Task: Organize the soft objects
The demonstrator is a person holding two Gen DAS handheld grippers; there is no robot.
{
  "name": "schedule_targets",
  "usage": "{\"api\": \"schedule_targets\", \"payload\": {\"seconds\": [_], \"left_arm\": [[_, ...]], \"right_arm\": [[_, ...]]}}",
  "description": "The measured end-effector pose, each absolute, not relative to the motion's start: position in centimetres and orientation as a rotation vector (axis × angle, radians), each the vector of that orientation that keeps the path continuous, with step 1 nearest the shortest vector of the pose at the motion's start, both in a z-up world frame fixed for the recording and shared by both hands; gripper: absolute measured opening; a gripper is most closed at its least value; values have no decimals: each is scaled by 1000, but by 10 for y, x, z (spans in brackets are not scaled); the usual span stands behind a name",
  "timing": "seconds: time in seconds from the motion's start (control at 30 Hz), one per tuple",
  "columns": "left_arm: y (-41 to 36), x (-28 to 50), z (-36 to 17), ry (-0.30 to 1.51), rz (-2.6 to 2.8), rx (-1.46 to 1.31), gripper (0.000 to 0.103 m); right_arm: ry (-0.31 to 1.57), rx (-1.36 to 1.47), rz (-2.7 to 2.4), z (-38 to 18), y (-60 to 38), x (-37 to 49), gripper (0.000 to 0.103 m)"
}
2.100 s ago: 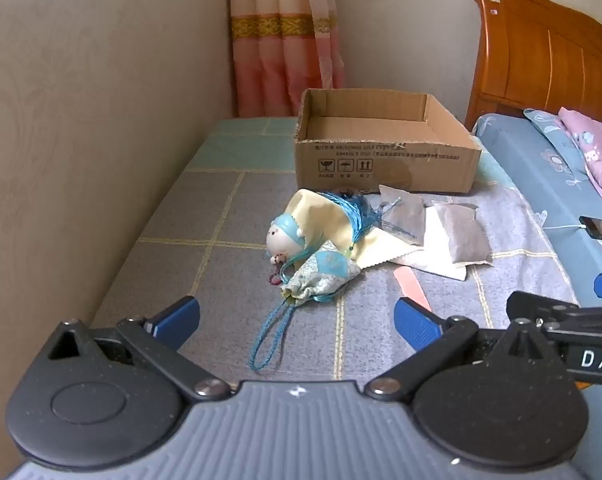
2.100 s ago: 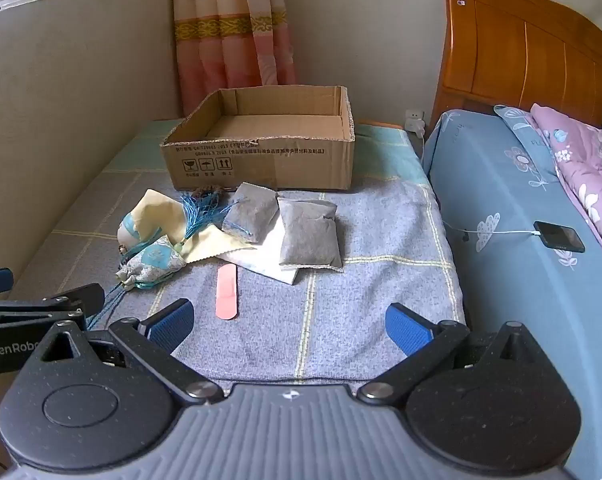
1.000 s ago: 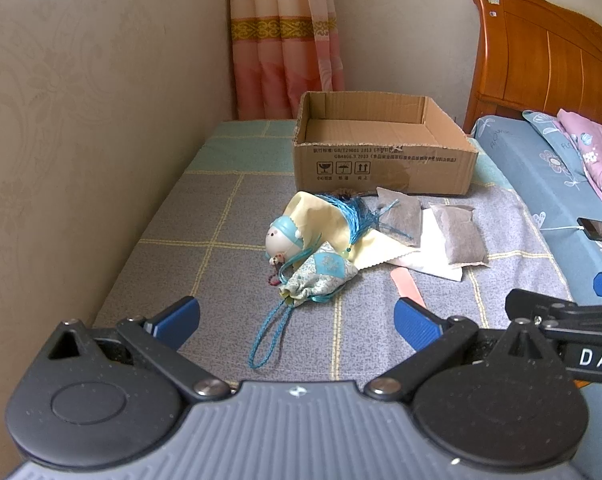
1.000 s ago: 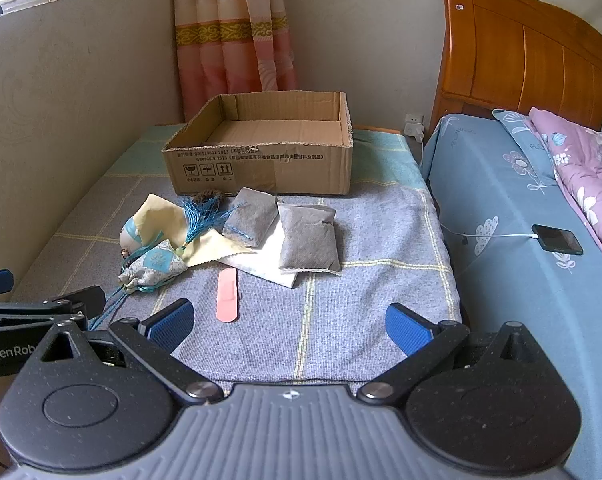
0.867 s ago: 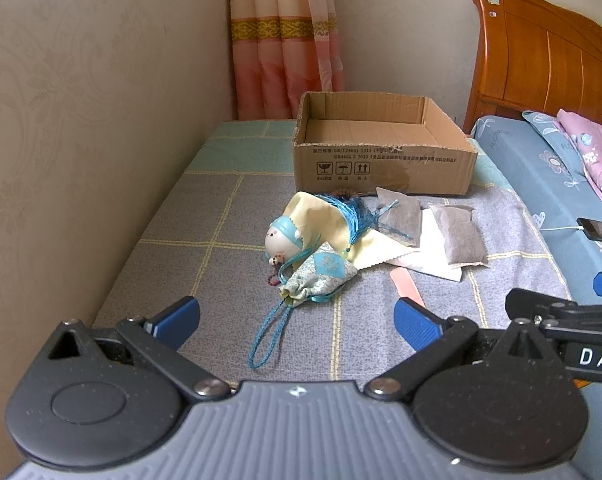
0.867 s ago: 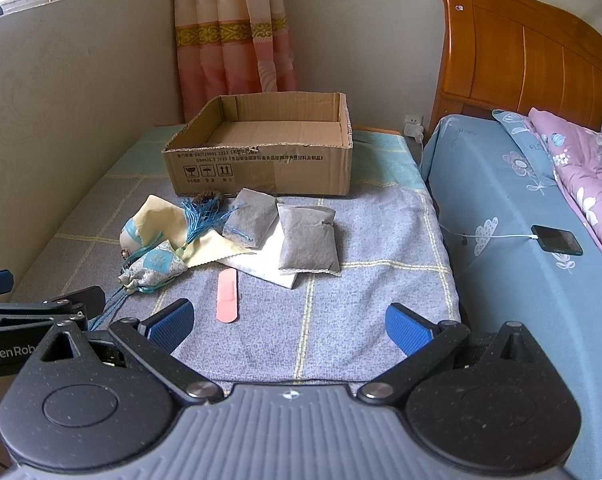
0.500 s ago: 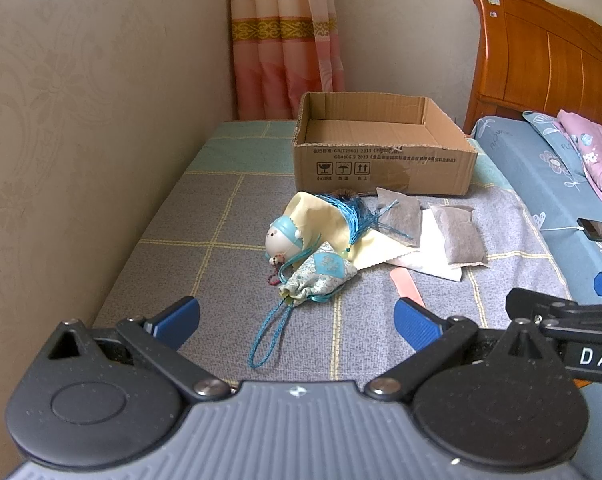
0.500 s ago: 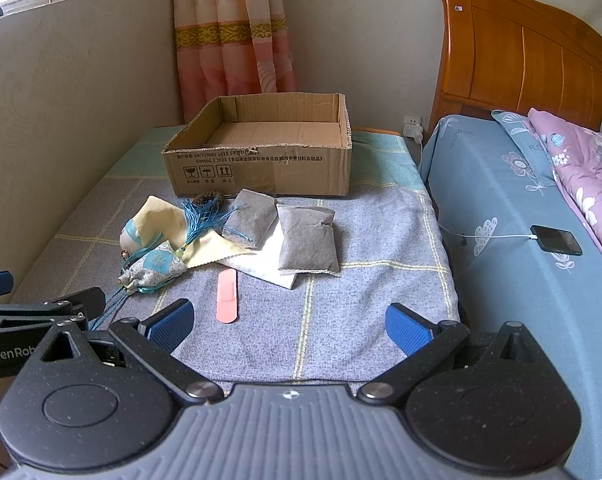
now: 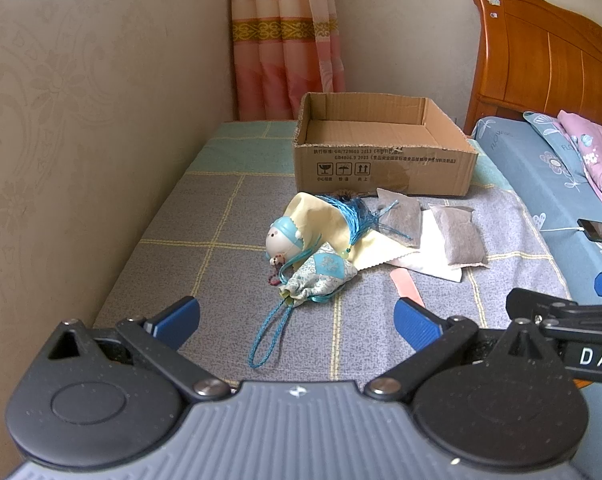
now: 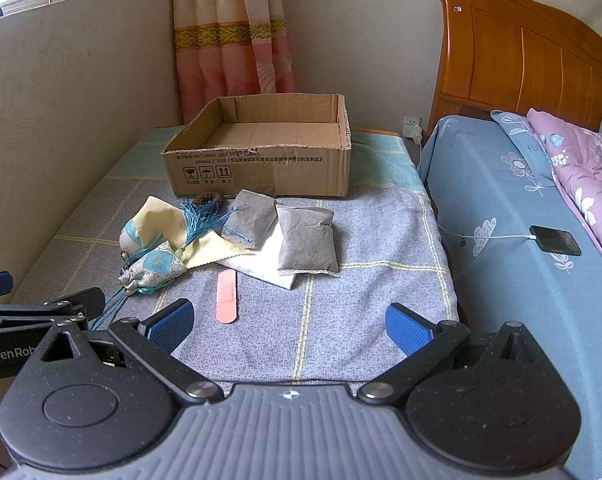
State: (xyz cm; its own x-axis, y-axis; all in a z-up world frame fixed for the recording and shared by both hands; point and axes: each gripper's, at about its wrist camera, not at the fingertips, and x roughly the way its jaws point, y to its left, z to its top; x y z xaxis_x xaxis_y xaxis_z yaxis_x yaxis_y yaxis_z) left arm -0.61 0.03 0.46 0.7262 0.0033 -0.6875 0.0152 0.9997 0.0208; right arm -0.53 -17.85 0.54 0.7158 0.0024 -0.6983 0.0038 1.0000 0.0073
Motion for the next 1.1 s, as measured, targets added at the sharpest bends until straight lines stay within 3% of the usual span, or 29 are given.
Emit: {"api": "schedule_targets", "payload": {"seconds": [1.1], "left_arm": [[-1,1,5,751,-16,46,102]], "right_arm": [[773,-11,-9,6,-177,-1,103]]}}
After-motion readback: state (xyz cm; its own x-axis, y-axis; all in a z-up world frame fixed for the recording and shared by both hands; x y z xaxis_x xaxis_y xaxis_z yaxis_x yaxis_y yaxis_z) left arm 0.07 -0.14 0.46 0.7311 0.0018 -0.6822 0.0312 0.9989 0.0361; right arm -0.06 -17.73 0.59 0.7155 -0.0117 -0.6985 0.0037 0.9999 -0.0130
